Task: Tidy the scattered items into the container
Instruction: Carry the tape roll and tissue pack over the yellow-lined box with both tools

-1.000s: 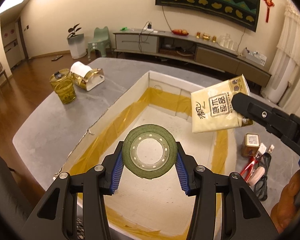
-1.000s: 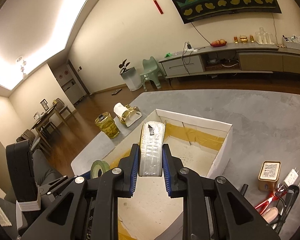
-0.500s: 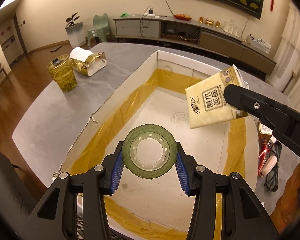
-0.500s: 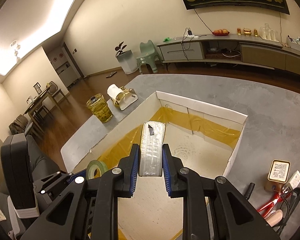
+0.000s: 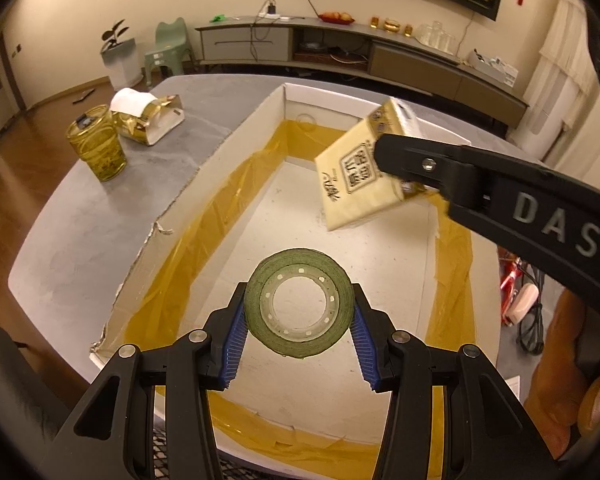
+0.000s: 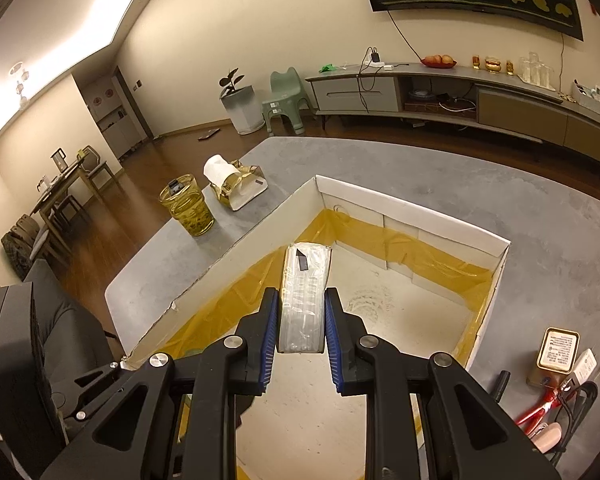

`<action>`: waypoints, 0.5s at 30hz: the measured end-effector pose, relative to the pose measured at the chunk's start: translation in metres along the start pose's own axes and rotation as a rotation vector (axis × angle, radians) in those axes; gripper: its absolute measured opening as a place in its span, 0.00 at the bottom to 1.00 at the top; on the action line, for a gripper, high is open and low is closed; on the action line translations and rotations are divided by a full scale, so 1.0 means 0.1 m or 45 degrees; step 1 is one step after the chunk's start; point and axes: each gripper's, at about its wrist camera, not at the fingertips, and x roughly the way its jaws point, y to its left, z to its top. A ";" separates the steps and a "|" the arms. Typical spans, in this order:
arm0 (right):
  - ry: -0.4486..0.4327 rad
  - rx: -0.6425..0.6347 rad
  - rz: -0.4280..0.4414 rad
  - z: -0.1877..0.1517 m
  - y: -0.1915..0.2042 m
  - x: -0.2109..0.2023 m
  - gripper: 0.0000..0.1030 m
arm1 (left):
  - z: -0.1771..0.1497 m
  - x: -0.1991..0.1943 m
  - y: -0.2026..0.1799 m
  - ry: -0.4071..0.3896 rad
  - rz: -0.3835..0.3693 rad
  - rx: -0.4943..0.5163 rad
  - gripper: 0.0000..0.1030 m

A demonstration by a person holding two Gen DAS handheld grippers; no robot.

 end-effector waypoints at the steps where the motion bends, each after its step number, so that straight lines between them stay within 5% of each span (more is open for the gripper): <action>1: 0.009 -0.005 -0.004 0.01 0.02 0.02 0.23 | 0.00 0.00 0.00 0.005 -0.006 0.009 0.48; 15: 0.041 -0.041 -0.062 0.07 0.09 0.09 0.23 | 0.08 -0.01 0.04 0.003 -0.007 0.024 0.49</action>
